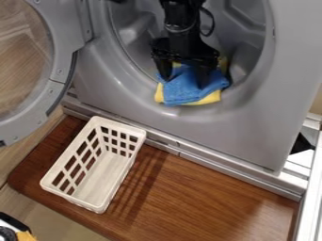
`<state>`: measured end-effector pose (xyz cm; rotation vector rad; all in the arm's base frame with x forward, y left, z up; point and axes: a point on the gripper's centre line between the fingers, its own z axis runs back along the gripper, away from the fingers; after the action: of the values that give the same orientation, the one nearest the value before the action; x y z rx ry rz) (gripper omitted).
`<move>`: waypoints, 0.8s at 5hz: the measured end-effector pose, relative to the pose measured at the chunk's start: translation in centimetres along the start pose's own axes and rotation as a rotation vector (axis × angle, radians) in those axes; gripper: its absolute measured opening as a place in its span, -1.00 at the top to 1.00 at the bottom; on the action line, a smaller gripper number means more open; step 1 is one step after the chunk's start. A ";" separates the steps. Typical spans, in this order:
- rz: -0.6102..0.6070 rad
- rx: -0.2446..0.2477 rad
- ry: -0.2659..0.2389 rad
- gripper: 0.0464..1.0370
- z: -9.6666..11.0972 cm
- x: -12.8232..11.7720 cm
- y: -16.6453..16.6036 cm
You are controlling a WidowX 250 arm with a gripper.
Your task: Put the blue cloth in the washing machine
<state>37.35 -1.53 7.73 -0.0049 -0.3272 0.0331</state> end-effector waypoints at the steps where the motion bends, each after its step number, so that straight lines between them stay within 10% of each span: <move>1: -0.012 0.024 -0.004 -0.93 2.6 -0.8 0.2; 4: -0.073 -0.028 0.099 -0.93 4.1 -5.4 0.2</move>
<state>30.89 -1.52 9.87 -0.0222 -0.2283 -0.0442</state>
